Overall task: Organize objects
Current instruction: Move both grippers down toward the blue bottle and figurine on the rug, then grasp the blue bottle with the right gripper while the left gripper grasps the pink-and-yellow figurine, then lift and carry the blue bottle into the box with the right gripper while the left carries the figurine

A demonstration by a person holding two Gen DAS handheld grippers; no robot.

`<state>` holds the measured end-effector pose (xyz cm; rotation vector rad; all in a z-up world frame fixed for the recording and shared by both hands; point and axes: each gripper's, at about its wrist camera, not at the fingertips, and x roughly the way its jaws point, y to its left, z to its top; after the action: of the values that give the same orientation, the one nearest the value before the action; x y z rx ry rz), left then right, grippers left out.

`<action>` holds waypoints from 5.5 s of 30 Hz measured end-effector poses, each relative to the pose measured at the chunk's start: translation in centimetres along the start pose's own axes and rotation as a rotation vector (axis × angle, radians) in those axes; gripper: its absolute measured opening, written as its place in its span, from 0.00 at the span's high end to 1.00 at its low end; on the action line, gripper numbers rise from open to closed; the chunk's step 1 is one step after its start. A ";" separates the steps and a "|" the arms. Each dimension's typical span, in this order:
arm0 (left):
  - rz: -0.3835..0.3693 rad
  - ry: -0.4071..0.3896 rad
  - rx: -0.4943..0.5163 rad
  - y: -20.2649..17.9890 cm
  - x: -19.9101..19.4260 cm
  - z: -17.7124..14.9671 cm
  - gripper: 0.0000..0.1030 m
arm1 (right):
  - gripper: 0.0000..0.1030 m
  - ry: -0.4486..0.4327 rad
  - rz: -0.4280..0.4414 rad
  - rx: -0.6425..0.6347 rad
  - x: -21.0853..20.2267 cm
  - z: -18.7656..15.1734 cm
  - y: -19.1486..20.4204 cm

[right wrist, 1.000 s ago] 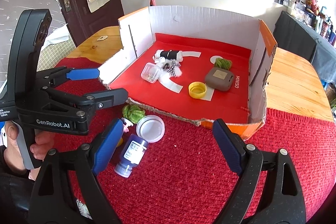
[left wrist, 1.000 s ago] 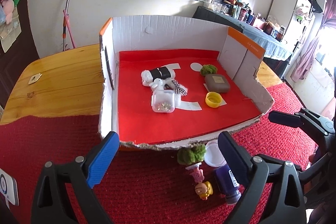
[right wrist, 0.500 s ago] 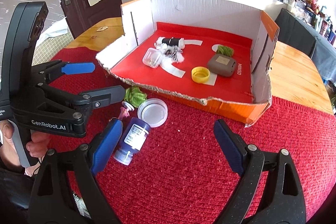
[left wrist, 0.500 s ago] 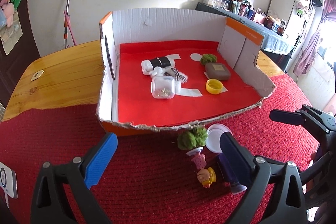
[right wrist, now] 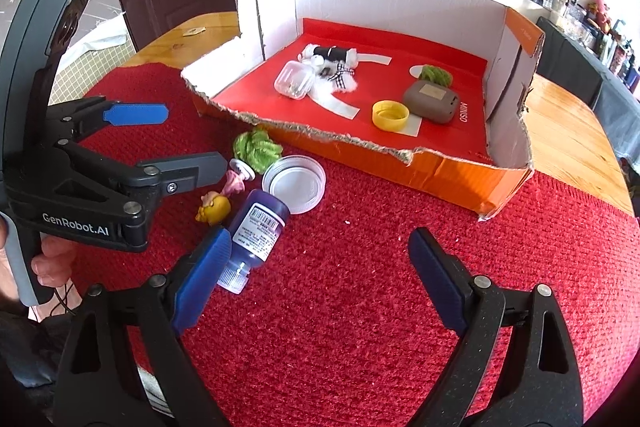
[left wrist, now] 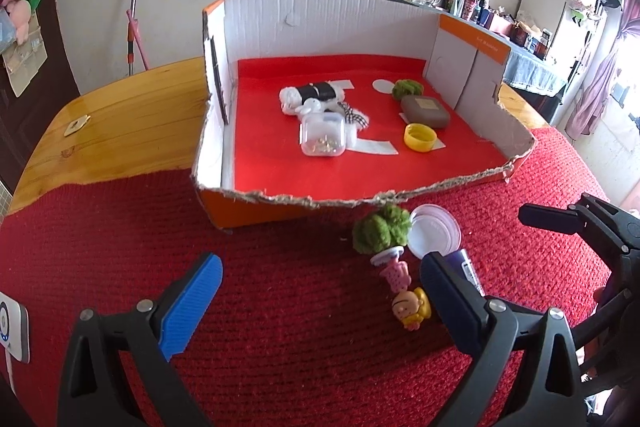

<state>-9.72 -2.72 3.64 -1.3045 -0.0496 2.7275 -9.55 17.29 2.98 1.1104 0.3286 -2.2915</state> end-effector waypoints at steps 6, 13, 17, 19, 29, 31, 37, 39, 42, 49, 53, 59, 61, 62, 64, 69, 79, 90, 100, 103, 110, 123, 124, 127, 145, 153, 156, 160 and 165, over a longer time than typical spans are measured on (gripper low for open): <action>-0.004 0.001 0.004 0.0 -0.3 -0.2 0.02 | 0.12 0.010 0.014 -0.011 0.5 -0.1 0.6; -0.001 0.010 -0.001 0.2 -0.2 -0.4 0.02 | 0.12 0.029 0.009 -0.040 1.6 -0.3 1.5; -0.010 0.017 0.000 0.1 0.1 -0.5 0.02 | 0.12 0.027 -0.017 -0.048 1.6 -0.5 1.3; -0.019 0.020 0.002 0.0 0.2 -0.5 0.02 | 0.12 0.017 -0.044 -0.038 1.2 -0.5 0.6; -0.050 0.041 0.055 -1.4 0.6 -0.9 0.10 | 0.26 -0.005 -0.051 0.044 0.6 -0.1 -2.7; -0.048 0.047 0.072 -1.8 0.7 -1.1 0.15 | 0.44 0.014 -0.022 0.049 1.1 -0.2 -2.6; -0.041 0.058 0.106 -2.8 1.4 -1.5 0.28 | 0.52 0.024 -0.026 0.016 1.8 -0.3 -1.8; -0.027 0.048 0.116 -3.2 1.5 -1.6 0.32 | 0.58 0.022 -0.017 0.015 1.7 -0.2 -1.8; -0.023 0.042 0.117 -3.5 1.6 -1.5 0.38 | 0.63 0.023 -0.009 0.010 1.8 -0.1 -1.7; -0.006 0.011 0.126 -4.7 1.7 -1.5 0.61 | 0.69 0.014 -0.002 0.003 2.3 0.2 -1.1; -0.011 0.006 0.142 -5.1 1.5 -1.6 0.76 | 0.70 0.004 0.008 0.017 2.1 0.0 -1.3; -0.010 0.004 0.137 -4.6 0.9 -1.6 0.79 | 0.71 -0.007 0.032 0.051 1.7 -0.2 -1.7; -0.007 -0.001 0.130 -4.3 0.7 -1.5 0.79 | 0.71 -0.011 0.039 0.058 1.5 -0.3 -1.8; -0.008 -0.005 0.125 -4.0 0.6 -1.5 0.79 | 0.72 -0.013 0.043 0.060 1.5 -0.3 -1.8; -0.010 -0.010 0.118 -3.8 0.3 -1.4 0.79 | 0.72 -0.017 0.049 0.062 1.3 -0.3 -1.7; -0.018 -0.024 0.113 -3.7 -0.2 -1.1 0.79 | 0.73 -0.032 0.062 0.057 0.7 -0.2 -1.3; -0.032 -0.041 0.092 -3.2 -1.1 -0.7 0.79 | 0.74 -0.059 0.076 0.065 -0.4 0.3 -1.1; -0.048 -0.049 0.079 -2.9 -1.6 -0.2 0.79 | 0.74 -0.063 0.099 0.061 -0.7 0.6 -0.8; -0.050 -0.062 0.076 -2.9 -1.9 0.2 0.79 | 0.74 -0.074 0.117 0.071 -1.1 1.0 -1.0; -0.050 -0.070 0.077 -2.9 -2.1 0.4 0.79 | 0.74 -0.083 0.120 0.069 -1.5 1.3 -1.0; -0.050 -0.083 0.077 -2.9 -2.5 1.0 0.79 | 0.74 -0.104 0.119 0.056 -2.3 1.9 -0.8; -0.053 -0.102 0.076 -2.6 -2.5 3.2 0.79 | 0.74 -0.130 0.122 0.032 -3.1 3.8 -1.0; -0.054 -0.102 0.075 -2.6 -2.4 3.3 0.79 | 0.74 -0.132 0.120 0.030 -3.1 4.0 -1.0; -0.057 -0.105 0.072 -2.4 -2.3 3.9 0.79 | 0.74 -0.137 0.116 0.026 -3.2 4.4 -1.2; -0.067 -0.116 0.068 -1.9 -1.2 6.5 0.79 | 0.74 -0.155 0.094 0.010 -2.6 6.9 -2.1; -0.075 -0.105 0.054 -1.3 -0.2 7.1 0.79 | 0.74 -0.136 0.077 0.016 -1.3 7.4 -2.8; -0.081 -0.095 0.051 -1.1 0.4 7.3 0.79 | 0.74 -0.124 0.072 0.021 -0.8 7.4 -3.0; -0.090 -0.077 0.052 -1.1 1.2 7.3 0.79 | 0.74 -0.104 0.063 0.028 0.1 7.5 -3.4; -0.098 -0.054 0.051 -1.1 2.2 7.2 0.79 | 0.74 -0.078 0.053 0.043 1.1 7.5 -4.0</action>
<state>-16.55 -1.25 6.53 -1.1820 -0.0470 2.6631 -17.21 16.78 6.68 1.0353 0.2186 -2.2976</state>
